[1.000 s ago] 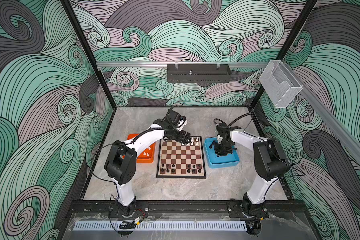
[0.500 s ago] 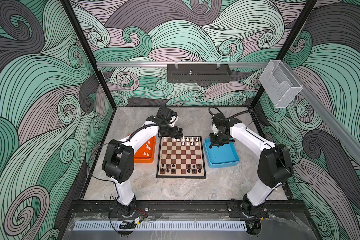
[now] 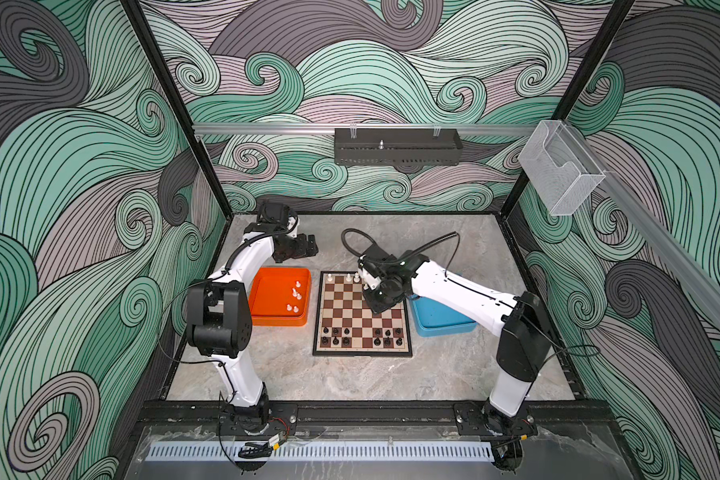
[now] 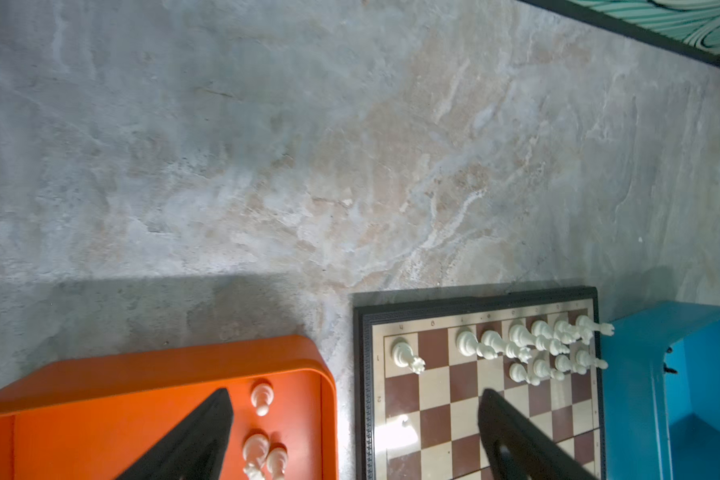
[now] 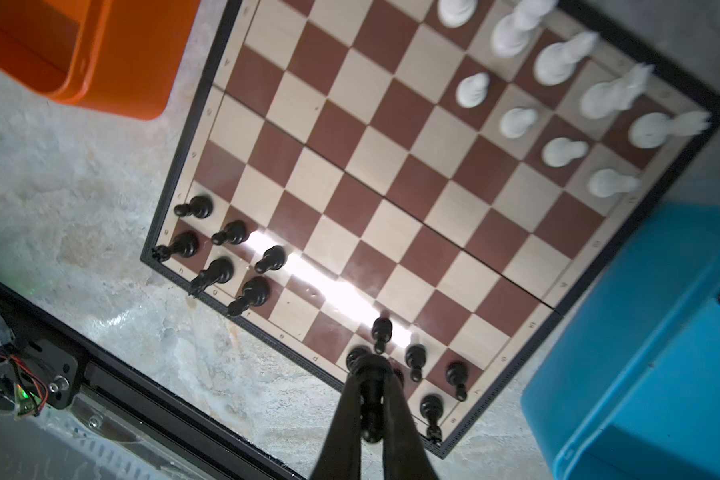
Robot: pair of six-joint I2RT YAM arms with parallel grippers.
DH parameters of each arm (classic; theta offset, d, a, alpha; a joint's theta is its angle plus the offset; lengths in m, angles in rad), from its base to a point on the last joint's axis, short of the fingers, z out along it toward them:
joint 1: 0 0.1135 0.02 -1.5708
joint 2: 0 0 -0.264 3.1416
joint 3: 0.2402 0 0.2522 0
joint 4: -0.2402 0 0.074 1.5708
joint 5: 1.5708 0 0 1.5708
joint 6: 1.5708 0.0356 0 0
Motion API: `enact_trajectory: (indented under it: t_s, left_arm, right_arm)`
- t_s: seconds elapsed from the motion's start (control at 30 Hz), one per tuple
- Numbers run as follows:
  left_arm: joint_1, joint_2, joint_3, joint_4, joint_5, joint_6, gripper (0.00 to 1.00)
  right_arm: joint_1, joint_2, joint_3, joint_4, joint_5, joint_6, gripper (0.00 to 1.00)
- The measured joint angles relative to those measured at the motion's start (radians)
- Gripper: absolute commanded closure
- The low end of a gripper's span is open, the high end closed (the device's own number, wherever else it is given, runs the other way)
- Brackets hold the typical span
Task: Set up the chess pieces on the board
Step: 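Lift the black pawn with the right gripper and carry it toward the board, then lower the black pawn toward a near-row square with the right gripper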
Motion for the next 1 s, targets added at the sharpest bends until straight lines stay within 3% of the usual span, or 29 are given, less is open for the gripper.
enact_trajectory:
  t_s: [0.47, 1.0]
  left_arm:
    - [0.137, 0.005, 0.002, 0.0, 0.096, -0.064, 0.06]
    - [0.15, 0.013, 0.002, 0.0, 0.132, -0.084, 0.06]
  right_arm:
    - [0.086, 0.124, -0.019, 0.017, -0.002, 0.039, 0.89]
    - [0.086, 0.181, -0.032, 0.025, 0.013, 0.068, 0.88]
